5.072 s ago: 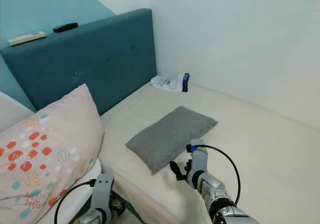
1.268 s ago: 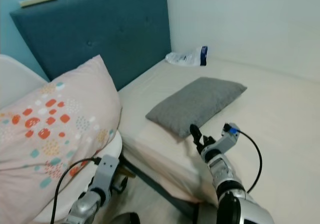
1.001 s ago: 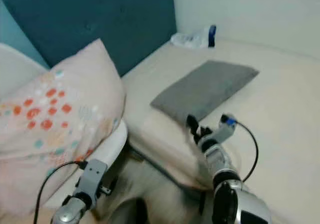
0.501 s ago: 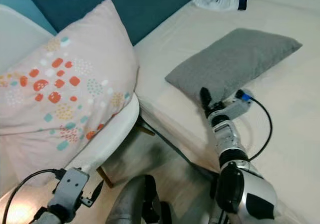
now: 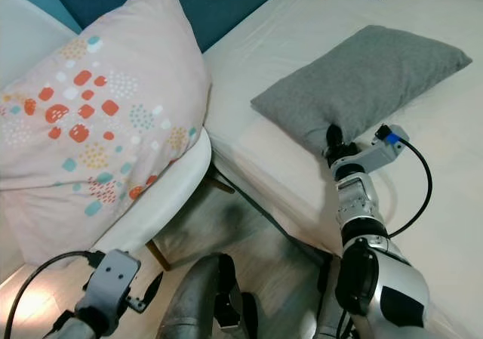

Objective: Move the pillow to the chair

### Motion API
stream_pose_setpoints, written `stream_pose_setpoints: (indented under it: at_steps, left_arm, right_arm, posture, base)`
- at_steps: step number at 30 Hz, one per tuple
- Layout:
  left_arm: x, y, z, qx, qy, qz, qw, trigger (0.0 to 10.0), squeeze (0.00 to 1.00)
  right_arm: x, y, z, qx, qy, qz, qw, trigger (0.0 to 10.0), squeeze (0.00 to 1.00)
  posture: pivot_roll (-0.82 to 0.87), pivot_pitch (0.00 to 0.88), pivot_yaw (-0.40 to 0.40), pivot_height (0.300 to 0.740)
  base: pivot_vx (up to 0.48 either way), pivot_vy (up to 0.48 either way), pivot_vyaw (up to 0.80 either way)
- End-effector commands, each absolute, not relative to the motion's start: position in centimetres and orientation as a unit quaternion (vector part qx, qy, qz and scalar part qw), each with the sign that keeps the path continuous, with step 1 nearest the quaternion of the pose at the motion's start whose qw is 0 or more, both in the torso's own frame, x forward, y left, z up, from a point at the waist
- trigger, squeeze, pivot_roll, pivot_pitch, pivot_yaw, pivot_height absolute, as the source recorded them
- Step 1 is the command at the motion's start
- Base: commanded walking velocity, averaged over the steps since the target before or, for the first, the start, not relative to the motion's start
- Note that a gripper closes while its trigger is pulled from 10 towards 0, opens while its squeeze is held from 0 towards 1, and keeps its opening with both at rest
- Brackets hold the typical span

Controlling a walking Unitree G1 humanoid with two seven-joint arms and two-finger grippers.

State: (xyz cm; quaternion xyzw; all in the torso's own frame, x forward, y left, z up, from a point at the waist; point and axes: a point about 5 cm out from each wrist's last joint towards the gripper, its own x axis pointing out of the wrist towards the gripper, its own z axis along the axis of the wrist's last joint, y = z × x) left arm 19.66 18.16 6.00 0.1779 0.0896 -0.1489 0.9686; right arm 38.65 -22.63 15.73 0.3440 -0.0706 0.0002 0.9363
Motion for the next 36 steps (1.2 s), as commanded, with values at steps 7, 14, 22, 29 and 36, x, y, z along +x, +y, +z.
stream_pose_setpoints:
  at_steps: [7, 14, 22, 29, 36]
  left_arm:
    - [21.1, 17.0, 5.2, 0.162, 0.098, -0.146, 0.971, 10.0, 0.0]
    - [24.1, 15.2, 5.3, 0.144, 0.073, -0.141, 0.977, 10.0, 0.0]
    - [27.6, 12.2, 5.9, 0.116, 0.04, -0.153, 0.981, 10.0, 0.0]
    - [29.0, 11.1, 5.7, 0.112, 0.038, -0.169, 0.978, 10.0, 0.0]
    - [28.4, 12.5, 3.7, 0.127, 0.072, -0.161, 0.976, 10.0, 0.0]
  right_arm:
    - [38.7, -22.1, 15.9, 0.308, -0.065, 0.029, 0.949, 0.0, 0.0]
    - [37.7, -19.9, 13.7, 0.278, -0.031, 0.1, 0.955, 0.0, 0.0]
    - [32.4, -11.3, 13.2, 0.297, -0.01, 0.363, 0.883, 0.0, 0.0]
    - [29.6, -10.1, 11.0, 0.319, 0.019, 0.392, 0.863, 0.0, 0.0]
    - [28.9, -11.3, 8.3, 0.313, 0.062, 0.324, 0.891, 0.0, 0.0]
  posture:
    - [0.15, 0.298, 0.117, 0.601]
    - [0.08, 0.178, 0.052, 0.601]
    - [0.0, 0.032, 0.006, 0.601]
    - [-0.03, 0.0, 0.015, 0.62]
    - [-0.01, 0.0, 0.024, 0.649]
  base:
    - [0.0, 0.0, 0.0]
    - [0.0, 0.0, 0.0]
    - [0.0, 0.0, 0.0]
    - [0.0, 0.0, 0.0]
    - [0.0, 0.0, 0.0]
